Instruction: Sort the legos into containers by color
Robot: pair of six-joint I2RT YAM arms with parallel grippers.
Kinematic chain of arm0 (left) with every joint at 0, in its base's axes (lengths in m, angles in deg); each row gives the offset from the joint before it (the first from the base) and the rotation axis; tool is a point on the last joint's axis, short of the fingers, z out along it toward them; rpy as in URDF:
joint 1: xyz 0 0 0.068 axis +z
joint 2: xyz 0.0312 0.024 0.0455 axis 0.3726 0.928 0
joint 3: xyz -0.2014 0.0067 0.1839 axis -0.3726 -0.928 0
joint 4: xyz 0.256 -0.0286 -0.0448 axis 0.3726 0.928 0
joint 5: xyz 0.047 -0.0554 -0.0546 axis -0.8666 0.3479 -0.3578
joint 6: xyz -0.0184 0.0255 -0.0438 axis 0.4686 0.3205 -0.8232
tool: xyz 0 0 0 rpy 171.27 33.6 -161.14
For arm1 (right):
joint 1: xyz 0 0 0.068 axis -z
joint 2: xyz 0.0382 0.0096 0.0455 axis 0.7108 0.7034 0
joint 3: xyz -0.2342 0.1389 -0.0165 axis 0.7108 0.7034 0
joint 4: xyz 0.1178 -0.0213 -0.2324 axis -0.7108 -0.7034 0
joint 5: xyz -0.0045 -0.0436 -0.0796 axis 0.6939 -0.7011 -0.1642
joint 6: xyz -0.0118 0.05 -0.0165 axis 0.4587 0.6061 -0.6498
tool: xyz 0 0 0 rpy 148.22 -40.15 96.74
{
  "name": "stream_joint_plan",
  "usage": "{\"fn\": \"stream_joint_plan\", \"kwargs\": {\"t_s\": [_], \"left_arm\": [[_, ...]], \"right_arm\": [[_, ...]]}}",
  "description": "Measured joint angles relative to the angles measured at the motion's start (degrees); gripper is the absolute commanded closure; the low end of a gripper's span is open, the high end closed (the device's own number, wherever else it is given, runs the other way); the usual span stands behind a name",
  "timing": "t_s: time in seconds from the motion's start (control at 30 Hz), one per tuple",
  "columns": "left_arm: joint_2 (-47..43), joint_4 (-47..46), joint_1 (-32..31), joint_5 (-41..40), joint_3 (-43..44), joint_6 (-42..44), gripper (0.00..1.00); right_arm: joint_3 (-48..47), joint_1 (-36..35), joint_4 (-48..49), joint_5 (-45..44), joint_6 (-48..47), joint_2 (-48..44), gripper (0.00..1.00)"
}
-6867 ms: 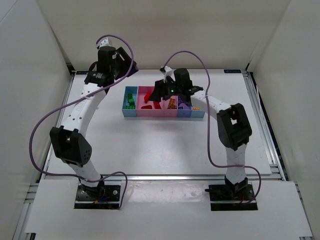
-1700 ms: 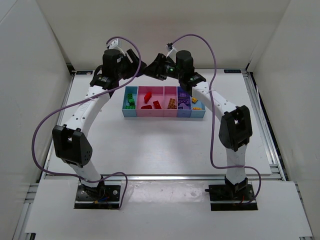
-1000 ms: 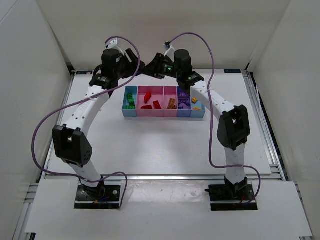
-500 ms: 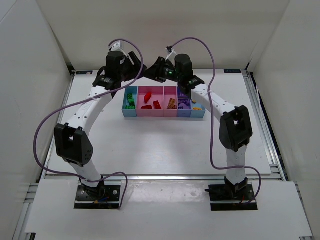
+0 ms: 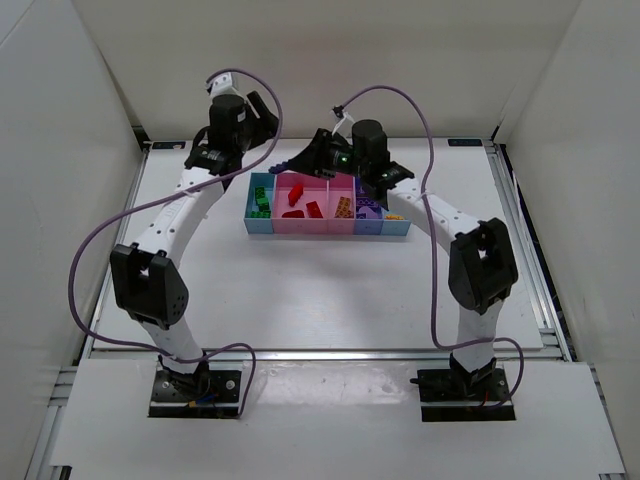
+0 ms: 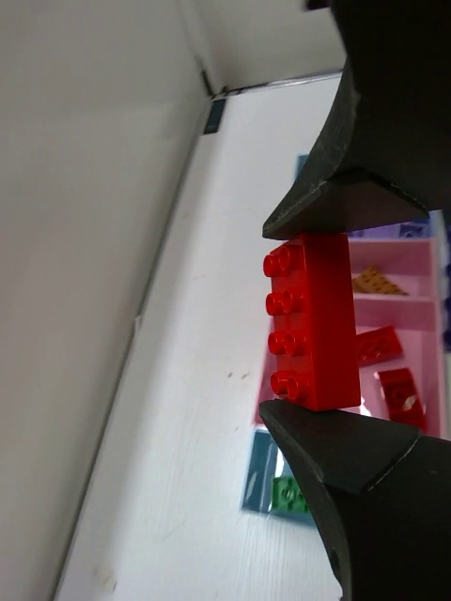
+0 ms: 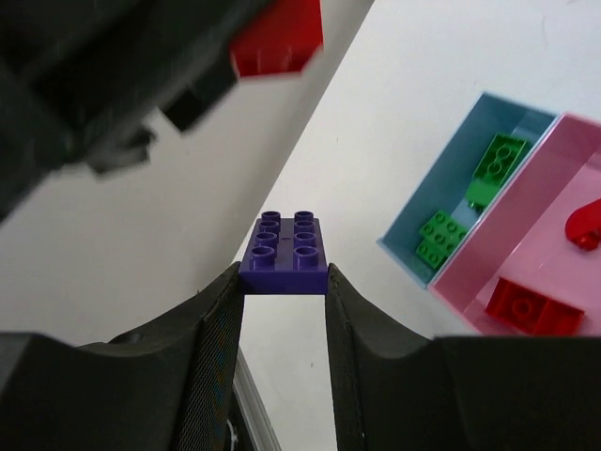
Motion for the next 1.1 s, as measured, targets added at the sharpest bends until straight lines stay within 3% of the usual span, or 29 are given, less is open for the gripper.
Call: {"fn": "stream_joint_plan", "kwargs": {"t_s": [0.27, 0.73, 1.1], "left_arm": [[0.74, -1.01, 2.14, -3.04, 1.49, 0.98, 0.9], [0.7, 9.44, 1.07, 9.4, -5.79, 2.12, 0.9], [4.39, 13.88, -0.2, 12.76, -8.17, 2.58, 0.9]], "right_arm": [[3.74, 0.42, -1.57, 2.82, -3.58, -3.28, 1.0], [8.63, 12.2, -18.8, -2.38, -25.0, -14.53, 1.0], [13.22, 14.23, -24.09, -4.04, -29.92, -15.67, 1.0]]}}
